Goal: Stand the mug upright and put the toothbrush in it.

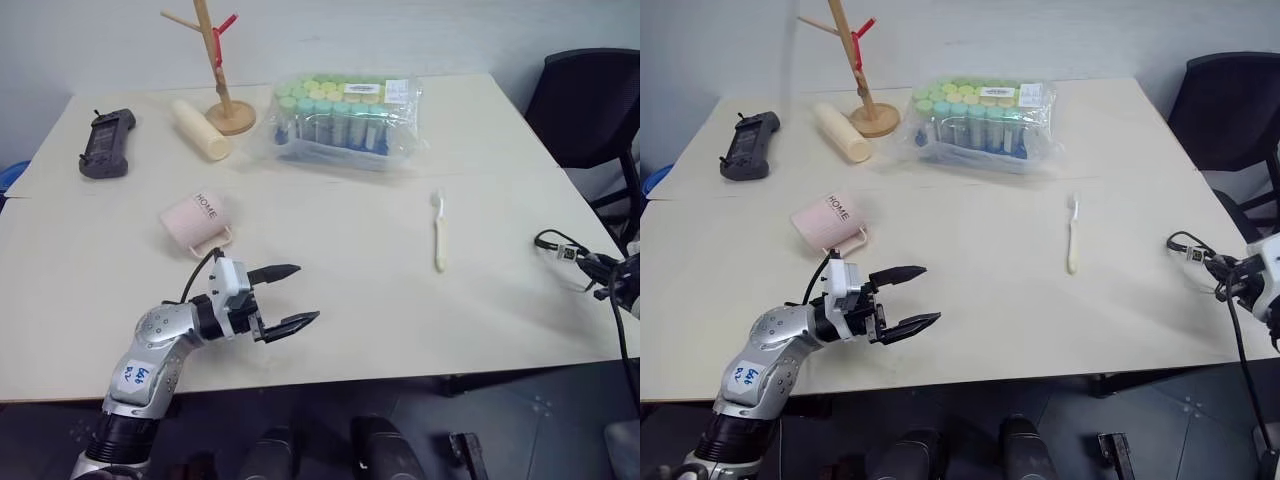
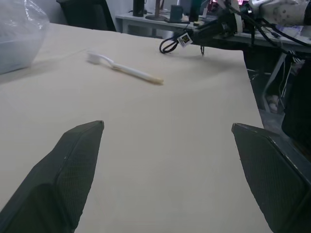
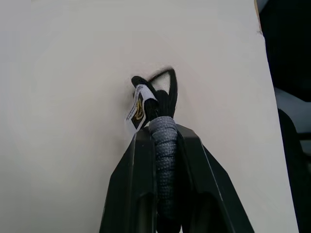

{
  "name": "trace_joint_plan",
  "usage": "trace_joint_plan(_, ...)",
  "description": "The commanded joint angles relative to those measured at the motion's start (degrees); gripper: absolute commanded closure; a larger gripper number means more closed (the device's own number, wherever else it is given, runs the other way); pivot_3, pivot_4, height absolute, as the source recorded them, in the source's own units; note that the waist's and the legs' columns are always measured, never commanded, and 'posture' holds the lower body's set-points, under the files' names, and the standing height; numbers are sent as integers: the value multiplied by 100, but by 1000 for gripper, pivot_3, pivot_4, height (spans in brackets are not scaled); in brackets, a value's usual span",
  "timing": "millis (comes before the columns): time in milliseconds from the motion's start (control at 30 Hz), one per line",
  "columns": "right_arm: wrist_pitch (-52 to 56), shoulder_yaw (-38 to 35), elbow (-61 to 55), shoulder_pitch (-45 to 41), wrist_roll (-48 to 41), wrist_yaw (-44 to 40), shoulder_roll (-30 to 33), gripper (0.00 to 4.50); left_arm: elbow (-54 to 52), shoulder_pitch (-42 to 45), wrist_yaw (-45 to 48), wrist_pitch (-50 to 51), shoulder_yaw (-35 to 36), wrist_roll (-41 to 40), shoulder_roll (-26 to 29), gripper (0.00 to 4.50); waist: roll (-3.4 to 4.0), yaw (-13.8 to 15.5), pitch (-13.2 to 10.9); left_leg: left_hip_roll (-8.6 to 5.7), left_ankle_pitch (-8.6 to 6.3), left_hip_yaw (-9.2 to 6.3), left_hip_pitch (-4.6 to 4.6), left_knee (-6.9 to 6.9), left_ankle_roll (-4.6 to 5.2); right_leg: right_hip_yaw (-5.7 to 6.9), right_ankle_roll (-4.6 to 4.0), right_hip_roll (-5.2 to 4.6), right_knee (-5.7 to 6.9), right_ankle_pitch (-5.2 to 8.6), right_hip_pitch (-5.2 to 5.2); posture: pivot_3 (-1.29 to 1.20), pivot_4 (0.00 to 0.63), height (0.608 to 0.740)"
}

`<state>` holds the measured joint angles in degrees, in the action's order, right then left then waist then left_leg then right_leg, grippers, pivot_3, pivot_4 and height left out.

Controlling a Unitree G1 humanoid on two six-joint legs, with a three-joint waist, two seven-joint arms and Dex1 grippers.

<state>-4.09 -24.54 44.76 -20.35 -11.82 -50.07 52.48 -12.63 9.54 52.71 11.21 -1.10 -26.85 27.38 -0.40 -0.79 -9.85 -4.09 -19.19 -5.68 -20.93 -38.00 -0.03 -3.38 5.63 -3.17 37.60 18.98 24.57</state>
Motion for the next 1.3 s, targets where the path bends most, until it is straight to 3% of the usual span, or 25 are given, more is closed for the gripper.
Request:
trace_joint_plan(33,-278,103,522,-219,28,138,-146,3972,-114,5,65,-45,67,-15,96,0,0,-19,0,2,0,0,0,0,0,0,0,1,0,0,-1,0,150,740)
trace_joint_plan(300,-639,76,687,-86,-101,160,-198,1473,-137,-170,10,-102,327,-31,260,0,-1,1,0,-1,0,-3,-2,-3,0,0,0,-4,-3,0,-2,0,150,740)
trace_joint_plan(467,-946,-261,-46,335,-695,-354,-299,44,-145,-322,-165,-190,494,38,251,0,0,53,0,-1,-1,-6,-2,-4,1,3,0,-3,-6,0,-4,0,150,740)
trace_joint_plan(733,-613,-394,-2431,1177,-1732,-1132,-567,44,50,-1612,-662,-564,2162,255,800,0,0,15,0,16,-5,-6,0,1,-5,1,0,9,-6,0,-1,0,150,740)
trace_joint_plan(833,-326,160,-3936,1648,-2066,-1418,-922,44,350,-2384,-838,-687,3028,452,1009,0,-1,48,0,23,-10,-6,1,1,-6,1,0,14,-11,0,-4,0,150,740)
trace_joint_plan(1167,-747,1263,-4952,1937,-1838,-1577,-1955,44,523,-2924,-1590,-397,3649,1280,1456,0,-13,235,2,-2,-16,-19,16,-7,10,12,0,-13,-20,-1,-33,0,150,740)
trace_joint_plan(1300,-782,1459,-4971,1960,-1808,-1575,-2109,44,-149,-2763,-1538,70,3394,903,1423,0,-13,211,1,-2,-17,-17,23,-1,11,10,0,-12,-22,-1,-36,0,150,740)
